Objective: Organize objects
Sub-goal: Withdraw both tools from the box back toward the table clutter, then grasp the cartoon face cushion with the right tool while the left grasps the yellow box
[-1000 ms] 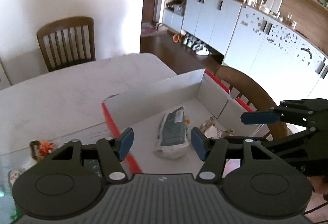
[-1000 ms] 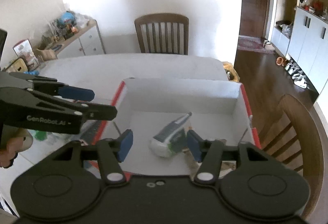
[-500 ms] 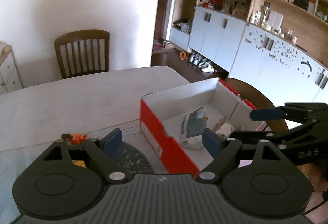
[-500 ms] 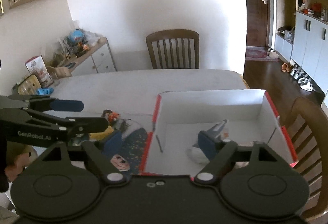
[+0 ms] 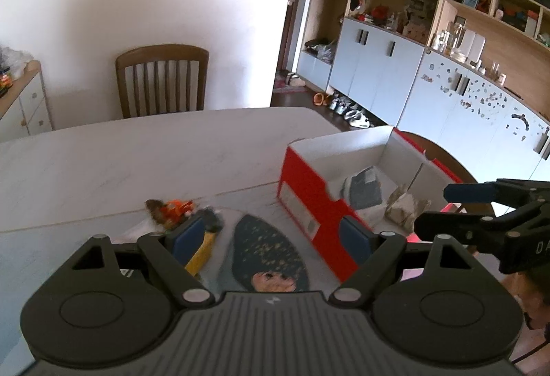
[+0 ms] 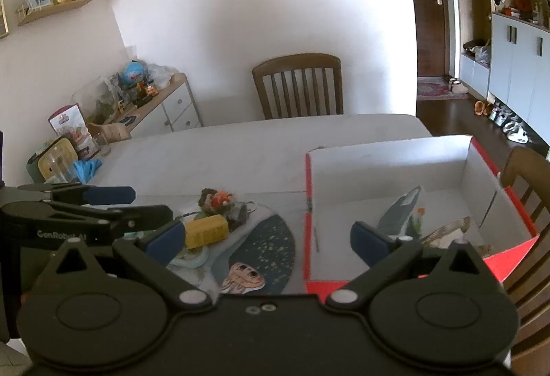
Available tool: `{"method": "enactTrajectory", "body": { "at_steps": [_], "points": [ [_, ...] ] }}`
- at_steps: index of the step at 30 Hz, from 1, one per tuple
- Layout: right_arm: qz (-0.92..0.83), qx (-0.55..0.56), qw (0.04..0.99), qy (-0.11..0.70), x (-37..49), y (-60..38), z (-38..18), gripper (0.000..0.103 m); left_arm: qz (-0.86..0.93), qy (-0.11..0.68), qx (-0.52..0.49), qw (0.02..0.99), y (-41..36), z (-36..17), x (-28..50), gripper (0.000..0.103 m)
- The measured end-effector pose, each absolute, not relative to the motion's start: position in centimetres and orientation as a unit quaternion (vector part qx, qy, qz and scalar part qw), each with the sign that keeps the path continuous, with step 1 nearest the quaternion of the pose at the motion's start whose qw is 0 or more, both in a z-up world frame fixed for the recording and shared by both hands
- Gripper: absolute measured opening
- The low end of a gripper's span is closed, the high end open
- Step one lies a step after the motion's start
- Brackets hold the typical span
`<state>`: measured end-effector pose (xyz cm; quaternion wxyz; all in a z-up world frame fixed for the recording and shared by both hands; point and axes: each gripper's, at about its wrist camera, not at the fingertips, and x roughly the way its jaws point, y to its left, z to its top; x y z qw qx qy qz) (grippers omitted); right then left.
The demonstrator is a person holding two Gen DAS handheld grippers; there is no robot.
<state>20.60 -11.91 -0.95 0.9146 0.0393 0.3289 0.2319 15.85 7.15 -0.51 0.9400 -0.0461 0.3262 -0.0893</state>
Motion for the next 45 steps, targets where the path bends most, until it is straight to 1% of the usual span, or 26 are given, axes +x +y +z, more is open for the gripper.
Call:
{"method": "enactTrajectory", "body": {
  "at_steps": [7, 17, 29, 37, 43, 45],
  "points": [
    [0.236, 0.032, 0.907, 0.346, 20.0, -9.2, -2.6, 0.102, -0.08, 0.335, -0.039, 0.938, 9.8, -2.2, 15.0, 0.086],
    [0.25, 0.008, 0.887, 0.388, 20.3, -5.6, -6.0, 0.102, -0.068, 0.351, -0.035, 0.933, 12.9, -5.2, 16.0, 0.086],
    [0.25, -0.029, 0.873, 0.417, 21.5, -1.8, -9.9, 0.102, -0.083, 0.381, -0.007, 0.921, 13.3, -8.9, 20.0, 0.086],
    [0.228, -0.036, 0.868, 0.44, 23.0, -0.7, -12.5, 0.101, -0.092, 0.401, 0.015, 0.911, 13.3, -11.2, 23.5, 0.086],
    [0.219, -0.032, 0.863, 0.454, 24.0, -0.4, -13.9, 0.101, -0.104, 0.405, 0.028, 0.908, 12.9, -12.3, 24.4, 0.086],
    [0.215, -0.031, 0.861, 0.461, 24.3, -0.4, -14.4, 0.099, -0.104, 0.407, 0.03, 0.907, 12.8, -12.6, 24.7, 0.086]
  ]
}}
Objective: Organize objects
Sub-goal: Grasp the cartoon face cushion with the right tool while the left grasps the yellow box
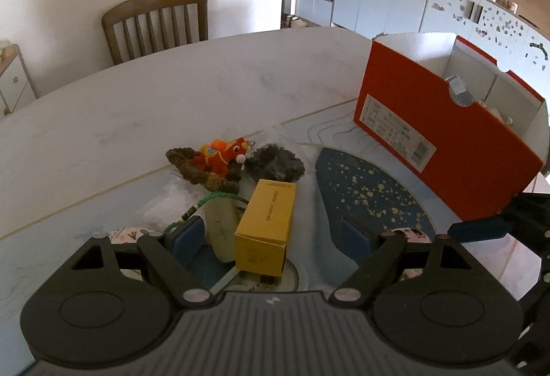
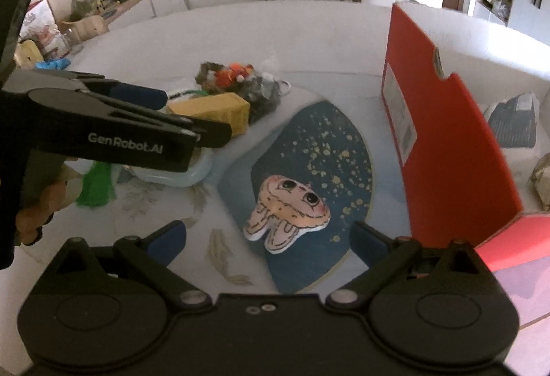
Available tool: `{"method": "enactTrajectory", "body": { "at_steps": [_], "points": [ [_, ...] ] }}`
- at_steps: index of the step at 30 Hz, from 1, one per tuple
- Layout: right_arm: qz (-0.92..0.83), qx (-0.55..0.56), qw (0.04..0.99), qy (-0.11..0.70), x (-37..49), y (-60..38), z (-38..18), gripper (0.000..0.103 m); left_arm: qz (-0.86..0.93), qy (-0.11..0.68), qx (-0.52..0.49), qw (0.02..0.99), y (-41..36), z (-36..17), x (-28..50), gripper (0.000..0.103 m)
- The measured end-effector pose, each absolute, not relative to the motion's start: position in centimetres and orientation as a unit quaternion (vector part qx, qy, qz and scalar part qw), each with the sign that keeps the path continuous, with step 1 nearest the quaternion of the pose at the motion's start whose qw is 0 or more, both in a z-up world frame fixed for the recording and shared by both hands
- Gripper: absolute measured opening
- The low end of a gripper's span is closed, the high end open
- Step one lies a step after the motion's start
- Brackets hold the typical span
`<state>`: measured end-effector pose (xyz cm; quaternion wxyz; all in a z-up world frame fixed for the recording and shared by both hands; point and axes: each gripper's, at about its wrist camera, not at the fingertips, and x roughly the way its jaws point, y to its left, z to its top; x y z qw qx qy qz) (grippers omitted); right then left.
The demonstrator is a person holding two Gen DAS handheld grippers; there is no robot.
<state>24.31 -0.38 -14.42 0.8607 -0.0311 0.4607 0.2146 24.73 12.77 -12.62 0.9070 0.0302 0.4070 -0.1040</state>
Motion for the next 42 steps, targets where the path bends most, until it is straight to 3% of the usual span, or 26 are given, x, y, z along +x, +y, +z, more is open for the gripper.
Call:
{"method": "enactTrajectory", "body": {
  "at_steps": [12, 14, 18, 20, 27, 31, 33, 42],
  "points": [
    [0.209, -0.037, 0.858, 0.467, 25.2, 0.1, -15.3, 0.087, -0.101, 0.404, 0.037, 0.908, 12.6, -13.5, 25.4, 0.084],
    [0.209, -0.038, 0.857, 0.469, 25.4, 0.1, -15.4, 0.086, -0.101, 0.403, 0.039, 0.909, 12.5, -13.5, 25.4, 0.072],
    [0.21, -0.041, 0.858, 0.467, 25.4, 0.2, -15.4, 0.085, -0.108, 0.4, 0.049, 0.909, 12.0, -13.4, 25.5, 0.069],
    [0.209, -0.043, 0.859, 0.466, 25.5, 0.3, -15.4, 0.085, -0.103, 0.403, 0.06, 0.908, 11.7, -13.6, 25.6, 0.058],
    [0.201, -0.051, 0.86, 0.465, 25.6, 0.4, -15.3, 0.077, -0.092, 0.41, 0.066, 0.905, 11.4, -13.6, 26.0, 0.035],
    [0.194, -0.052, 0.862, 0.464, 25.6, 0.3, -15.2, 0.067, -0.088, 0.414, 0.066, 0.904, 11.4, -13.5, 26.0, 0.031],
    [0.192, -0.054, 0.863, 0.464, 25.7, 0.2, -15.1, 0.054, -0.085, 0.414, 0.068, 0.904, 11.3, -13.4, 25.9, 0.03],
    [0.2, -0.053, 0.867, 0.453, 25.0, -0.2, -14.1, 0.048, -0.08, 0.406, 0.05, 0.909, 11.5, -12.0, 24.7, 0.03]
  ]
}}
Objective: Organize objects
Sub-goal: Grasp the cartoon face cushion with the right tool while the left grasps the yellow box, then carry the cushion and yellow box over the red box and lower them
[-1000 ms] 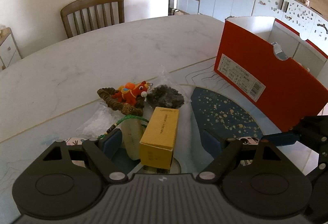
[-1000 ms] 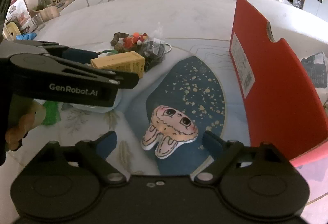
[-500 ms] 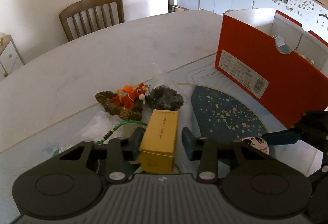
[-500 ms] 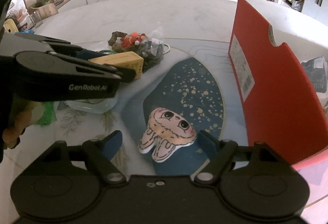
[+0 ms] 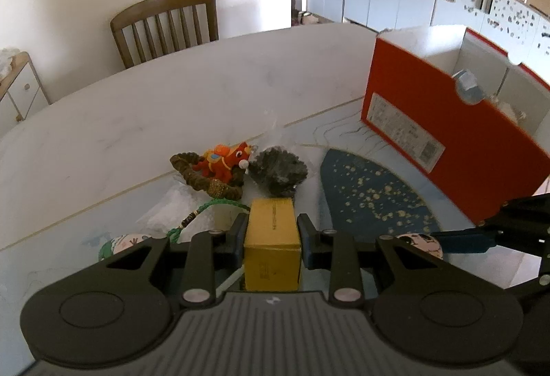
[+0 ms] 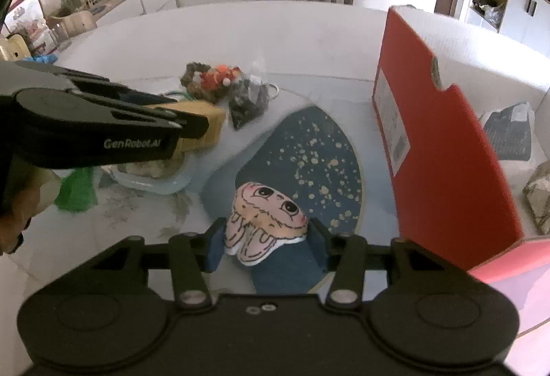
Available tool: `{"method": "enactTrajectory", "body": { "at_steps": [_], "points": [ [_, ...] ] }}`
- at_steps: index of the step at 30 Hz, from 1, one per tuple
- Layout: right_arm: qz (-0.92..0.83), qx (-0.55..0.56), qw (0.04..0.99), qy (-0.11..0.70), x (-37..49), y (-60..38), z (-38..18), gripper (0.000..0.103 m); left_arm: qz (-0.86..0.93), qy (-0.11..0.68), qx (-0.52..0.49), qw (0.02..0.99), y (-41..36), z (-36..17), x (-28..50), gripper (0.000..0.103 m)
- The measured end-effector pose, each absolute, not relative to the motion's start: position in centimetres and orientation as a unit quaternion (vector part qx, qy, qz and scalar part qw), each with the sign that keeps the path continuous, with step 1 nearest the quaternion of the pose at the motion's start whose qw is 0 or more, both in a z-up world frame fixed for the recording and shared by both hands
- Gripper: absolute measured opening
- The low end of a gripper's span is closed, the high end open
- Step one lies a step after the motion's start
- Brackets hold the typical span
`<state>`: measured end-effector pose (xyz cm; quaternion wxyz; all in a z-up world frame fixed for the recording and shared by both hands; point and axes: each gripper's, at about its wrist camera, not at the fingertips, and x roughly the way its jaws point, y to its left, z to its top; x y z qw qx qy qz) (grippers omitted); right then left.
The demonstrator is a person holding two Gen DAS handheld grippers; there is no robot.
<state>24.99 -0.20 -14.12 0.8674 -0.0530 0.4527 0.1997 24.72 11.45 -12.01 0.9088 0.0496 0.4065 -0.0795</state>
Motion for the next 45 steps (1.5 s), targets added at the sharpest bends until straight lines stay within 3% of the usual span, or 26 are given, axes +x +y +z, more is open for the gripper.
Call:
{"method": "enactTrajectory", "body": {
  "at_steps": [21, 45],
  "points": [
    [0.219, -0.03, 0.882, 0.416, 21.2, -3.5, -6.3, 0.048, -0.098, 0.355, -0.013, 0.929, 10.6, -4.2, 17.6, 0.029],
    [0.208, -0.037, 0.898, 0.387, 21.5, -13.3, -1.5, 0.048, -0.136, 0.301, -0.028, 0.943, 0.1, 0.1, 16.2, 0.029]
  ]
}}
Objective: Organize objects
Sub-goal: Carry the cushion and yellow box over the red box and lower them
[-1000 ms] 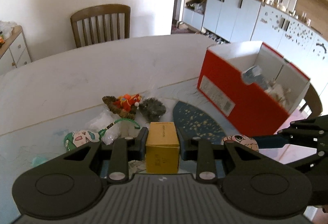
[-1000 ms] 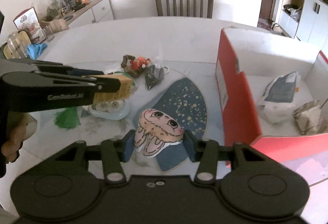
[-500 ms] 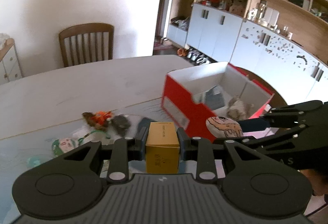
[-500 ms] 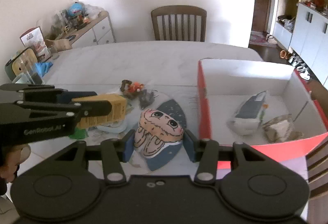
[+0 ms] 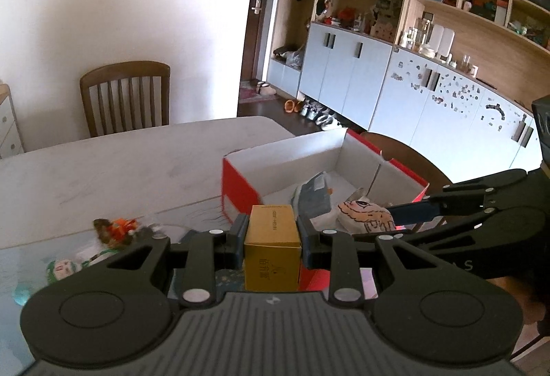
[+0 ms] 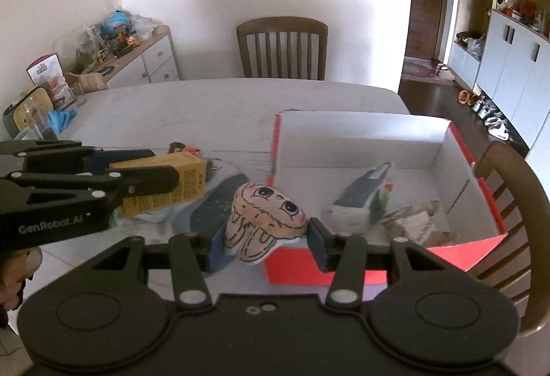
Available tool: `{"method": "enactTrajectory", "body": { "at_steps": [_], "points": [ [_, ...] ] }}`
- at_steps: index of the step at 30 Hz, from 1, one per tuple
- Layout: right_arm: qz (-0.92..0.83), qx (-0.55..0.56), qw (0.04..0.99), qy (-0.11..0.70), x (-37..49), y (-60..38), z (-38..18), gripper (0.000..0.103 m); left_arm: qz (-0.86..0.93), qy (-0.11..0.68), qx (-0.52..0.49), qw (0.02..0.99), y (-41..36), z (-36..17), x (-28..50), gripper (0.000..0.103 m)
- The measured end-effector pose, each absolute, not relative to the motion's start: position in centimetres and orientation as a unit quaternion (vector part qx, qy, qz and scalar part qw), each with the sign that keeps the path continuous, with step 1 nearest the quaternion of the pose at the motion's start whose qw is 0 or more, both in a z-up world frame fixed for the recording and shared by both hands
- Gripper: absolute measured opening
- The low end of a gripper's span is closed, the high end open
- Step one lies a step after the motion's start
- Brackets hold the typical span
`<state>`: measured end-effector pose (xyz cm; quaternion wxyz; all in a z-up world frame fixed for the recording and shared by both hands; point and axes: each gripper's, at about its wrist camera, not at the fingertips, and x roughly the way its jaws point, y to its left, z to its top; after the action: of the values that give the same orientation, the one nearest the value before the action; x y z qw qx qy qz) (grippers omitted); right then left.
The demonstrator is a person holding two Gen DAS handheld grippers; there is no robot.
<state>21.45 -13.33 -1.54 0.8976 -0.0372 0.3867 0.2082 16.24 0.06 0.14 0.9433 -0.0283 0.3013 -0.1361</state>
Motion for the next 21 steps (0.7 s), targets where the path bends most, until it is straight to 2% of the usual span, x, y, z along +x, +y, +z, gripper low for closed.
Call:
{"method": "enactTrajectory", "body": {
  "at_steps": [21],
  "points": [
    [0.224, -0.041, 0.89, 0.395, 27.1, -24.1, -3.0, 0.048, -0.092, 0.311, -0.005, 0.946, -9.8, -0.7, 22.8, 0.029]
  ]
}}
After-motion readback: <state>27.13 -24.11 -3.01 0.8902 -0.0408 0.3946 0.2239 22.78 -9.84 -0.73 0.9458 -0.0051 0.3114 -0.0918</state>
